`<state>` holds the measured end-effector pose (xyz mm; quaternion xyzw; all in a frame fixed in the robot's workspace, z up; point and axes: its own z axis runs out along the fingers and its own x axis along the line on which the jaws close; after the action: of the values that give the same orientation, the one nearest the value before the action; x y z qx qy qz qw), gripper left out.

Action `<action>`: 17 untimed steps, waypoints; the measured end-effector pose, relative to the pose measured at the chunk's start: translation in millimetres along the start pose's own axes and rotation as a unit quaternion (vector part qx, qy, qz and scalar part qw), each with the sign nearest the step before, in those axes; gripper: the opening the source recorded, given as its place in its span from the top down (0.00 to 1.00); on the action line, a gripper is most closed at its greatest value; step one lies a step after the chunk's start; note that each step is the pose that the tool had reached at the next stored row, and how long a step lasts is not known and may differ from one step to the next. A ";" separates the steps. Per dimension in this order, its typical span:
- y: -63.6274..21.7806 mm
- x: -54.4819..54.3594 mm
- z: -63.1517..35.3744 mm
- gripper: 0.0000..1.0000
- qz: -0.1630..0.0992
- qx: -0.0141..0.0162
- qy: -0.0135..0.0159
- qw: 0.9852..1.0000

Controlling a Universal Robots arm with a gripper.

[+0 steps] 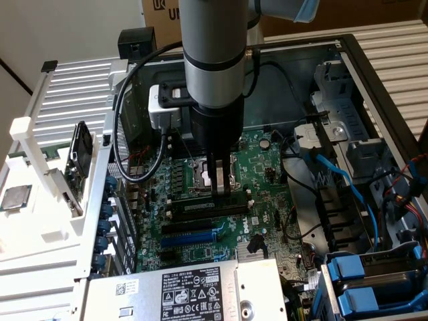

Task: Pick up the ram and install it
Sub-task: 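Insert the ram into the slot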

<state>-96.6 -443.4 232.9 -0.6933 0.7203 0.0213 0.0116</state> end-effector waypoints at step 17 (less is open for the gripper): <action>2.8 -0.8 1.5 0.88 0.000 0.000 0.000 1.000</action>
<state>-99.4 -442.4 231.5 -0.6929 0.7206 0.0210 0.0118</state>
